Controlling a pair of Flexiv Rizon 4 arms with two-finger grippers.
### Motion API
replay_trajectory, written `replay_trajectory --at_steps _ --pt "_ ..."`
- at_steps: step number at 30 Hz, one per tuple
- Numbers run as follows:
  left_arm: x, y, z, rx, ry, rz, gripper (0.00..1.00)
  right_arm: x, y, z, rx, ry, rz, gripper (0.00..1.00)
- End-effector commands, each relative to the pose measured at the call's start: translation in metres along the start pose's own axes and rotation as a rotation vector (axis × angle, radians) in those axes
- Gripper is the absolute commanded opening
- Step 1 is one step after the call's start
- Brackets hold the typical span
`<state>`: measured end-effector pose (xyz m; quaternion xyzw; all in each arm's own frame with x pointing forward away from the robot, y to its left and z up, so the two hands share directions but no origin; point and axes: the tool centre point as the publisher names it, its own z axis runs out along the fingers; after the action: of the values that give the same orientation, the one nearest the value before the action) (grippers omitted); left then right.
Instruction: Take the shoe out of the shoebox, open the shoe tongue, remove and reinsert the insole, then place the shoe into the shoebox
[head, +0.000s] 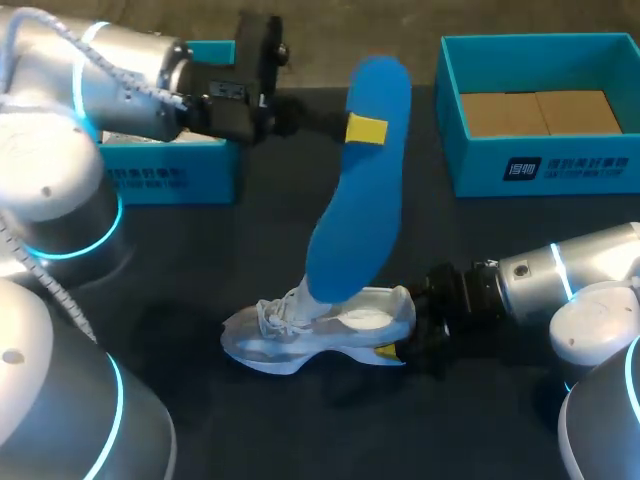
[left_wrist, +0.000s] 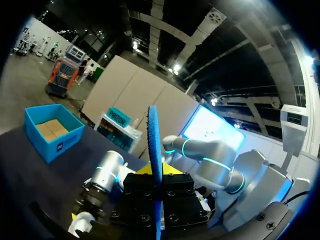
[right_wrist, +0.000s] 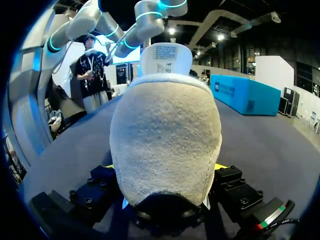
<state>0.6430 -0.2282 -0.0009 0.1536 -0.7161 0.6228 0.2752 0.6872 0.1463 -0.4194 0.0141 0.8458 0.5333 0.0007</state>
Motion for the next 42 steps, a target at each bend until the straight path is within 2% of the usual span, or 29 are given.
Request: replay_trajectory --at_steps 1,9,14,25,32,42 --pt "0.014 0.009 -0.008 0.045 -0.037 -0.001 0.00 0.000 -0.001 0.003 0.004 -0.001 0.001 0.00" --pt "0.014 0.009 -0.008 0.045 -0.037 -0.001 0.00 0.000 -0.001 0.003 0.004 -0.001 0.001 0.00" --pt "0.015 -0.012 -0.027 0.117 -0.004 0.062 0.00 0.000 -0.001 0.003 0.004 -0.001 0.001 0.00" --pt "0.049 -0.033 -0.047 0.071 -0.009 0.111 0.00 0.000 -0.001 0.003 0.004 -0.001 0.001 0.00" --pt "0.064 -0.019 -0.054 0.039 -0.011 0.114 0.00 0.000 -0.001 0.003 0.004 -0.001 0.001 0.00" --pt "0.069 -0.009 -0.064 0.050 -0.014 0.098 0.00 0.000 -0.001 0.003 0.004 -0.001 0.001 0.00"
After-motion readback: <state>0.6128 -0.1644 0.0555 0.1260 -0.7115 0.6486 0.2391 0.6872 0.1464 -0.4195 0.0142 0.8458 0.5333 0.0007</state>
